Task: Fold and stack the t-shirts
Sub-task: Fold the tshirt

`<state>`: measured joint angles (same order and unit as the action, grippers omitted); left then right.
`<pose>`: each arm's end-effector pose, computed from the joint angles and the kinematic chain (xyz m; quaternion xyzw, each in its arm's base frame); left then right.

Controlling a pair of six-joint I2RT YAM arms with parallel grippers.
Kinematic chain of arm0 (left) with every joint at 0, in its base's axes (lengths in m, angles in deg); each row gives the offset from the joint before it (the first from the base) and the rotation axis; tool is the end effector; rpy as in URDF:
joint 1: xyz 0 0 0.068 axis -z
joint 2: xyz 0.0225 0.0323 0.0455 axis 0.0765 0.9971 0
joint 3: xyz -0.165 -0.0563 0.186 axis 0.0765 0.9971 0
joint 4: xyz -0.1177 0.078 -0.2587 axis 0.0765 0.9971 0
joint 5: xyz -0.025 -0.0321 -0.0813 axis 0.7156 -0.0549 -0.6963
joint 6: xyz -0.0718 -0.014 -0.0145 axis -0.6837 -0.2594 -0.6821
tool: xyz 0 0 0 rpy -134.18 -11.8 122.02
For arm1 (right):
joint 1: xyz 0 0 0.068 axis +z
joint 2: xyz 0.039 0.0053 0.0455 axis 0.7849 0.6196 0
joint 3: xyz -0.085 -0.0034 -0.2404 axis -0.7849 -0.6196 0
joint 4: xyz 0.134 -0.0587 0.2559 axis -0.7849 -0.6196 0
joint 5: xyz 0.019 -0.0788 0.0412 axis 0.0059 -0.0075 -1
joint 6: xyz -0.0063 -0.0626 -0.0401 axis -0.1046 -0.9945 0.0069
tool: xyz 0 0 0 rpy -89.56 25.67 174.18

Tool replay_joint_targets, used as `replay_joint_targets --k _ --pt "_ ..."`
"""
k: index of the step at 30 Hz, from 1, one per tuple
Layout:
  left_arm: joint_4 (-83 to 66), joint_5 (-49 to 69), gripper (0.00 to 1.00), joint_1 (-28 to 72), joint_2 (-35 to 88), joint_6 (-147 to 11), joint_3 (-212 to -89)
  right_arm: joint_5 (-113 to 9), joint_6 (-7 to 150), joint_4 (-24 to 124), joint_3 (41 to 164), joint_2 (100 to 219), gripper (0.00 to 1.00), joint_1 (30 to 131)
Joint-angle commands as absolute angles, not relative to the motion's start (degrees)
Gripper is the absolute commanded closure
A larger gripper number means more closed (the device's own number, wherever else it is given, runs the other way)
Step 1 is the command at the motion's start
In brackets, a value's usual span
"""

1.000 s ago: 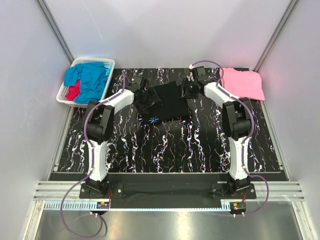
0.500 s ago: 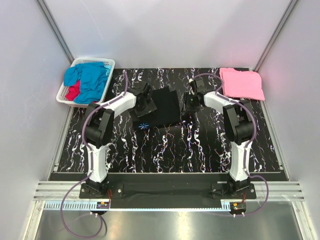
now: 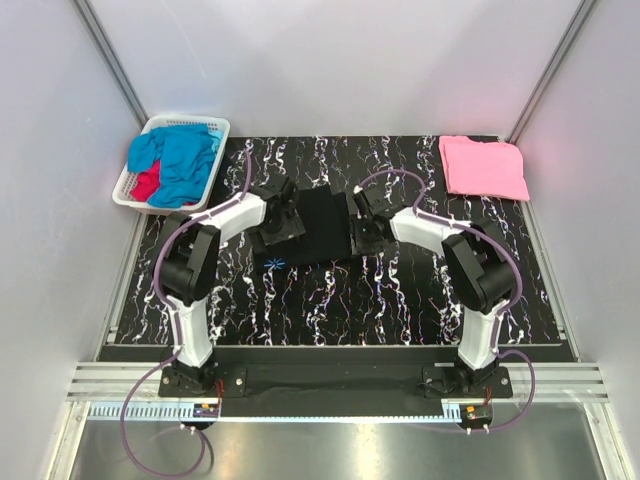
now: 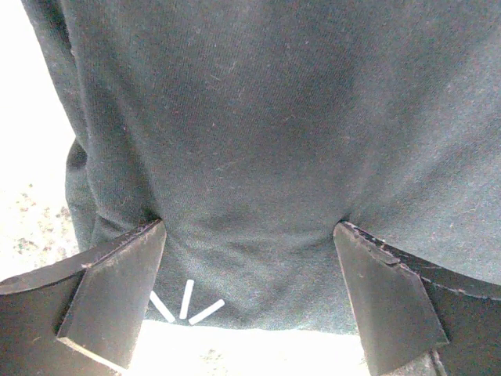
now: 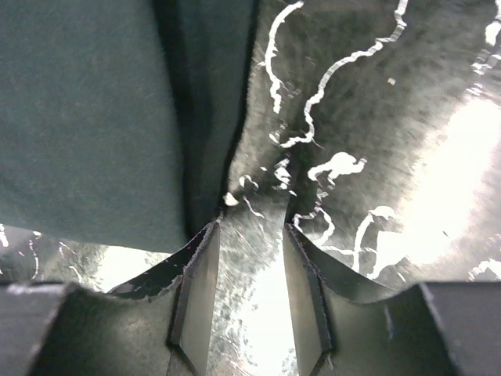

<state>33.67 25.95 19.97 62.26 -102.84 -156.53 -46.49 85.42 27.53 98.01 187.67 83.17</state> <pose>0.3822 -0.1636 0.1077 -0.2022 0.9665 -0.0281 0.1555 0.3598 0.2229 0.0973 -0.0955 0.9645 0.1246 0.2122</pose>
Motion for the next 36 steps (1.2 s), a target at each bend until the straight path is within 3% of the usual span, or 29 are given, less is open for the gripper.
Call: replay_joint_targets --k 1,8,17,28,36 --pt "33.79 25.24 0.01 20.22 58.68 -99.41 -155.22 -42.19 86.51 25.47 99.06 182.66 0.54 83.09" --pt "33.78 26.03 0.01 20.22 52.35 -98.7 -157.85 -39.72 83.62 21.51 106.19 179.75 0.5 83.09" --pt "33.61 29.2 0.01 20.13 45.58 -99.58 -156.46 -43.59 75.36 21.42 116.65 189.94 0.37 82.82" --pt "27.64 19.27 0.01 16.97 39.78 -97.47 -148.11 -57.82 74.12 32.13 116.66 199.44 0.38 75.27" --pt "27.46 18.47 0.01 15.39 39.07 -96.5 -147.66 -70.21 75.26 38.64 113.67 200.76 0.44 73.6"
